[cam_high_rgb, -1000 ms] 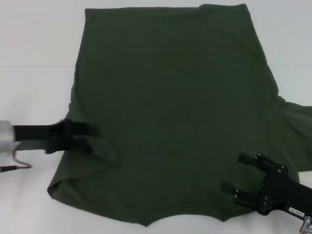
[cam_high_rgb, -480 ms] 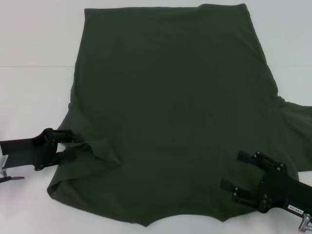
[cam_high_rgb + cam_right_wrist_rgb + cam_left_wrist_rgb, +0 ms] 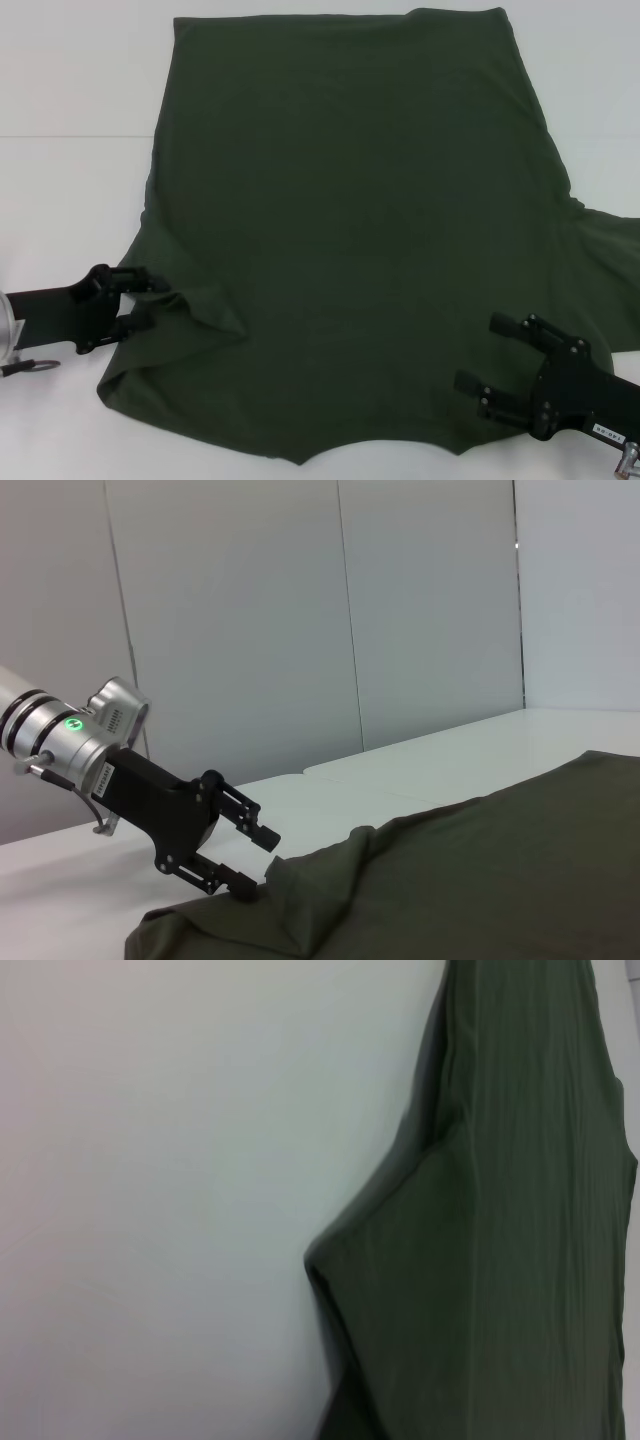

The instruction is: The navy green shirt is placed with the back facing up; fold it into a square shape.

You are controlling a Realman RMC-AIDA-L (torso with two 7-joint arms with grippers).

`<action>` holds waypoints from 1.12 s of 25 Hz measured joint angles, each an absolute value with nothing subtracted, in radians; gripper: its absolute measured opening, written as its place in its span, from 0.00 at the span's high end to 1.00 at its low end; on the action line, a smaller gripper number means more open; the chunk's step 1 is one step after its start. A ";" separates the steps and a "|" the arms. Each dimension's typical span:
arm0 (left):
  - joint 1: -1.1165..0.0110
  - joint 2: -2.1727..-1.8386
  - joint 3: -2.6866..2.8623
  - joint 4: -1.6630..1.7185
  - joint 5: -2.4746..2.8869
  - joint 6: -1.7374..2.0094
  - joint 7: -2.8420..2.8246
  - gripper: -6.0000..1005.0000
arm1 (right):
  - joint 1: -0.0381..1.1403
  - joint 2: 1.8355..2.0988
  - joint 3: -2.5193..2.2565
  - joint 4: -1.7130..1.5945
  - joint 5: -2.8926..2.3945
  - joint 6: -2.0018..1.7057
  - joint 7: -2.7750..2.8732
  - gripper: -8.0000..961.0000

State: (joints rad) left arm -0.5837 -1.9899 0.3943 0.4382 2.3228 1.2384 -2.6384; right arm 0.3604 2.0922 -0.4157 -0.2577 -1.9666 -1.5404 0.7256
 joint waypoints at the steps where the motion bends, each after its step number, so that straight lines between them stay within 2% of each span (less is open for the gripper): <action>1: -0.585 -1.993 0.394 0.438 2.322 1.235 -2.640 0.46 | 0.360 2.092 -0.416 -0.258 -1.967 -1.540 0.726 0.05; 12: -0.604 -2.014 0.379 0.436 2.321 1.189 -2.642 0.46 | 0.360 2.094 -0.416 -0.258 -1.967 -1.537 0.726 0.05; 28: -0.617 -2.017 0.394 0.437 2.327 1.172 -2.634 0.48 | 0.360 2.095 -0.416 -0.258 -1.967 -1.535 0.726 0.05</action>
State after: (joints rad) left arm -0.6166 -2.0169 0.3935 0.4367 2.3266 1.1717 -2.6337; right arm 0.3604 2.0950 -0.4157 -0.2576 -1.9665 -1.5353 0.7256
